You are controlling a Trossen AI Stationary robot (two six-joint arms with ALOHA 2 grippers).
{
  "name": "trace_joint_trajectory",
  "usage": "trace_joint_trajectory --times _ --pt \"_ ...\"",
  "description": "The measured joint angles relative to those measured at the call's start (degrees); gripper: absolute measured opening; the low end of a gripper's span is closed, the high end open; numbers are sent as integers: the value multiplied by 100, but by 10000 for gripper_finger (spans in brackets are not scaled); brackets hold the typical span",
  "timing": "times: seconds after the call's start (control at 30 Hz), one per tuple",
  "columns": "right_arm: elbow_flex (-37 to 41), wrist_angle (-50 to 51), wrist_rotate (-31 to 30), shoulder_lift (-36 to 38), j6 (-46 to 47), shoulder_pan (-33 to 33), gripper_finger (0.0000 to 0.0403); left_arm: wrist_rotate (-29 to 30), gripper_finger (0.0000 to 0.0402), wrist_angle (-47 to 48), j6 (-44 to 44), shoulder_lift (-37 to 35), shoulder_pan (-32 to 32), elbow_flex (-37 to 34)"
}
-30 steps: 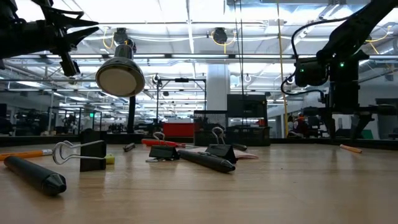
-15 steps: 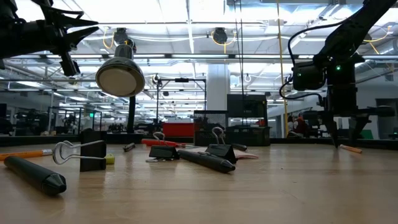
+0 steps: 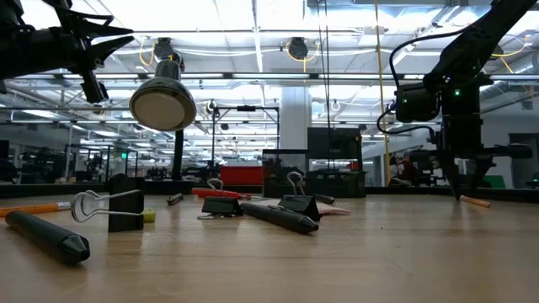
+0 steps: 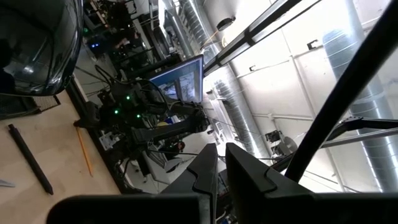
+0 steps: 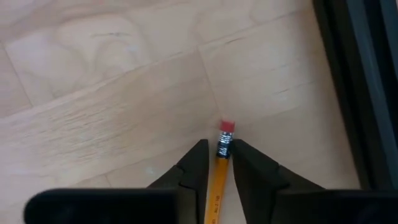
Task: Pick and place office supplies into organizer
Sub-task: Put the orange pencil into the black desk organizer
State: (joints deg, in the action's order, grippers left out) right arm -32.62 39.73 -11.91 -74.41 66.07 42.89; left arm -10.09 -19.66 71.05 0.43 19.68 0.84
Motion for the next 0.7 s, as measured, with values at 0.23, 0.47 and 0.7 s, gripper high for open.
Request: trace_joint_trajectory --times 0.23,0.47,0.7 --pt "2 -75 -1 -2 -123 0 26 1 35 4 -2 0 1 0" --pt "4 -77 -1 -2 -126 0 17 2 35 7 -4 0 0 0" --pt "18 -97 -13 129 -124 -95 18 4 35 9 -84 0 2 0"
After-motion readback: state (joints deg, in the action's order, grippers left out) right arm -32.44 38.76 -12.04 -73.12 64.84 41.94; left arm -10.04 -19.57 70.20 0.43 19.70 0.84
